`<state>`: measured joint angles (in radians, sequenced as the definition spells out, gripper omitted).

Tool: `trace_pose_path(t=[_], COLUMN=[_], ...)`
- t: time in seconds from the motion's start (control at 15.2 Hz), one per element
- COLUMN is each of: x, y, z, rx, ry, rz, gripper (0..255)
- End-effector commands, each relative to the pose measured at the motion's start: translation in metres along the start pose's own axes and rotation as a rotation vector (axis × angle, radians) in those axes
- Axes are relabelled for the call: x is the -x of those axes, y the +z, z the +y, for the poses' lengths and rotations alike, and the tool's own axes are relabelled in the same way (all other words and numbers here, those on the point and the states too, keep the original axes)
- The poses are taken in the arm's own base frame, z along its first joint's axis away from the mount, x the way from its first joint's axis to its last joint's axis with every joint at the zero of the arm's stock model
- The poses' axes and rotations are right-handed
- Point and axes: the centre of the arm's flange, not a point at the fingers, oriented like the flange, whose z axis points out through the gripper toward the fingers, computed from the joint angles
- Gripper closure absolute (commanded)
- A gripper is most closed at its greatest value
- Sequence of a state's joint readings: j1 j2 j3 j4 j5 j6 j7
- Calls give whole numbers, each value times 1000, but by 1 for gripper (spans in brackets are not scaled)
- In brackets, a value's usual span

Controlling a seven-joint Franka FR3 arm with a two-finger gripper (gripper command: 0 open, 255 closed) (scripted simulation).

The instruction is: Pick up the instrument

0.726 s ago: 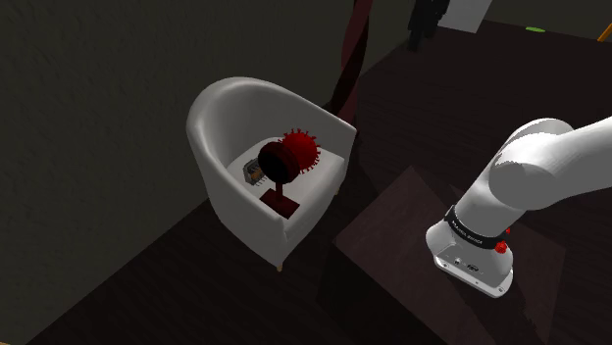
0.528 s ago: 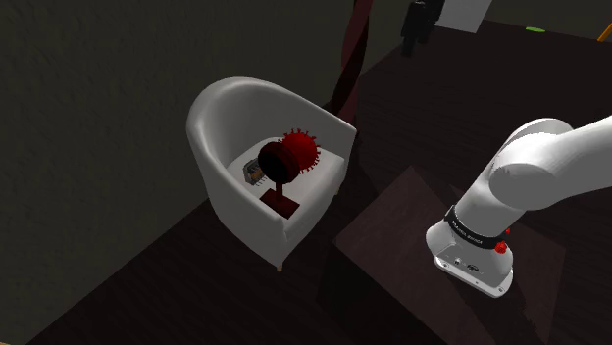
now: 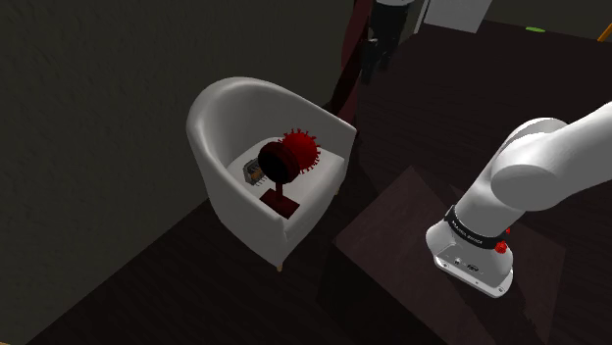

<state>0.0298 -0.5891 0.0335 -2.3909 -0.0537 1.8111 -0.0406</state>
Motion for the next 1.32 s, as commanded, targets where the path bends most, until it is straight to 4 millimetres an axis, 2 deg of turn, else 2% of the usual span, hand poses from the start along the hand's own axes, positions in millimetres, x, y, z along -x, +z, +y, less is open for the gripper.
trace_pose_path(t=[0.0,1.25], x=[-13,-157], y=[17,180], z=[-10,-118], rx=[-6,-58], ry=[-1,-11], rz=[8,57], gripper=[0,0])
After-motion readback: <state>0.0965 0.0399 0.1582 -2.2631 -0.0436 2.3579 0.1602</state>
